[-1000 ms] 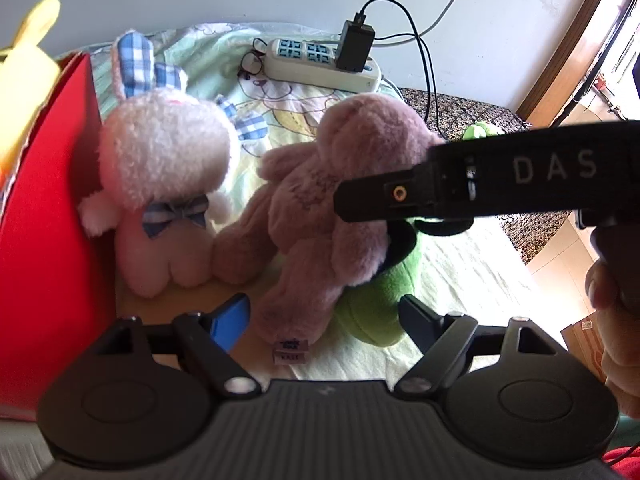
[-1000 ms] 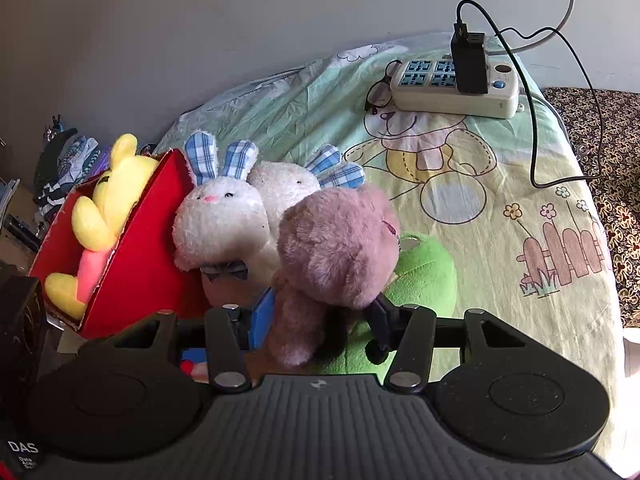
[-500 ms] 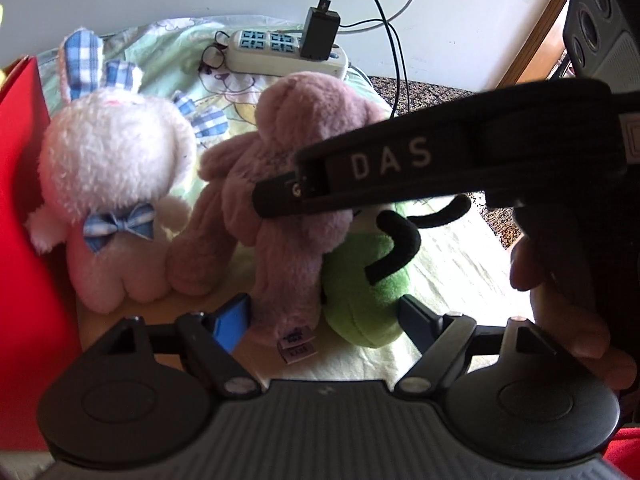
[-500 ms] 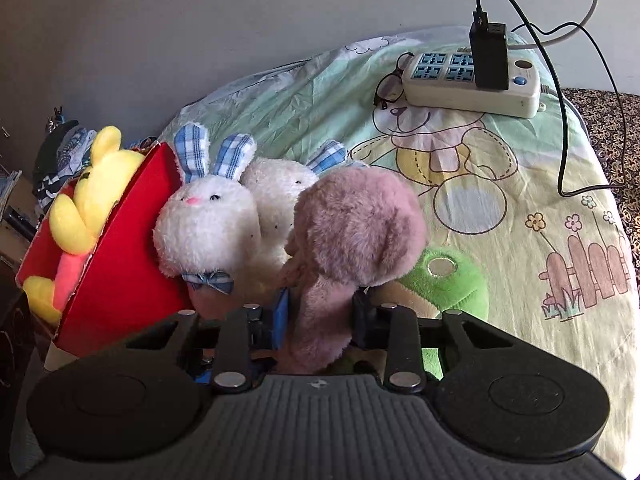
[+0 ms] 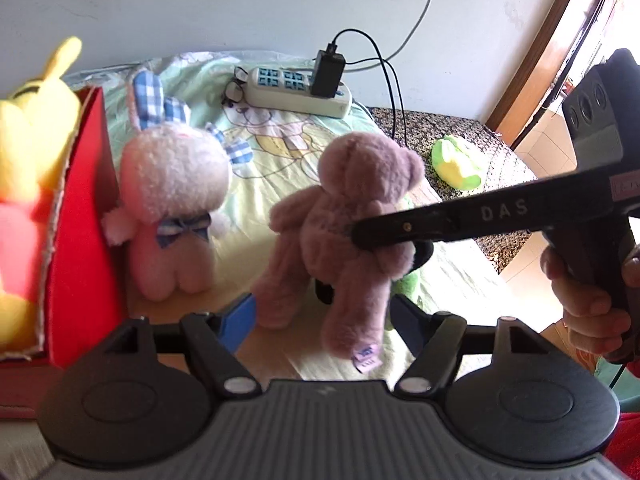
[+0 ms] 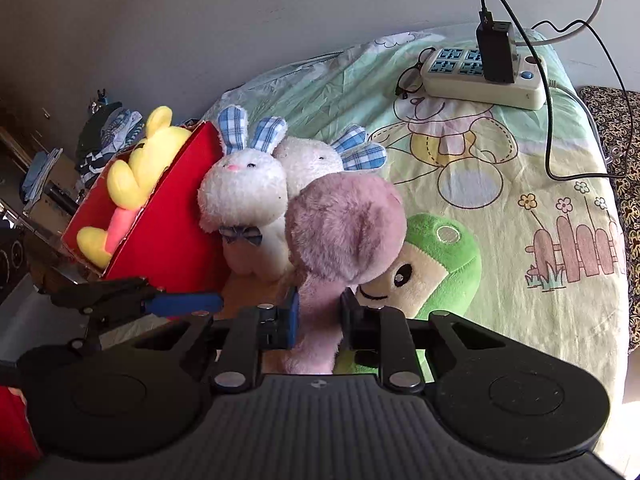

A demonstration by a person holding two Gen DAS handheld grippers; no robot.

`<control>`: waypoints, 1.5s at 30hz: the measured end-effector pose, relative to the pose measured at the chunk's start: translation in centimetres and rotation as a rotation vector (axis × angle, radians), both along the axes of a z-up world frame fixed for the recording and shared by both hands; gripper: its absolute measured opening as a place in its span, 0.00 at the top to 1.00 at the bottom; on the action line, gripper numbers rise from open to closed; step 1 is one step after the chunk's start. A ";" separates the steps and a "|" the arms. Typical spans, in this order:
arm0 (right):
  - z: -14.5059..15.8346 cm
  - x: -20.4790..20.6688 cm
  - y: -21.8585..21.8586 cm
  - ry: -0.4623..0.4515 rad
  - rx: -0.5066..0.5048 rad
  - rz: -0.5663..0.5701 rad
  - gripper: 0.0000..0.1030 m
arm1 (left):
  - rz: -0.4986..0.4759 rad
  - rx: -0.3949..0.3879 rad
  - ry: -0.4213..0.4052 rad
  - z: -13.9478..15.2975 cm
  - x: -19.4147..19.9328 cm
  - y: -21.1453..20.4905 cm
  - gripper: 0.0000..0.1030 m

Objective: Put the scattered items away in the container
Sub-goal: 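Grasp the pink-brown teddy bear with the right gripper, then lift the teddy bear with the right gripper and carry it toward the box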

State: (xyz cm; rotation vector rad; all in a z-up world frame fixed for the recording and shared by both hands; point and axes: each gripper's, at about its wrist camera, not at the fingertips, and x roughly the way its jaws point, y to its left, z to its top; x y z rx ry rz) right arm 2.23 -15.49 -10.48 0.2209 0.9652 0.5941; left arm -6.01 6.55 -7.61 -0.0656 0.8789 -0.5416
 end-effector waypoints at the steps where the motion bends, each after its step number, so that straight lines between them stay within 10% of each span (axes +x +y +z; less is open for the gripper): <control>1: 0.1 -0.4 -0.2 0.001 0.005 0.021 0.79 | 0.004 -0.002 -0.004 0.1 0.0 0.1 0.25; 15: -1.8 -1.0 -0.6 0.093 0.054 0.048 0.68 | -0.019 -0.118 0.134 -3.7 1.0 0.5 0.19; 45: -0.4 -4.1 3.3 0.080 0.023 0.139 0.69 | -0.028 0.011 0.115 -2.9 -4.2 -1.1 0.32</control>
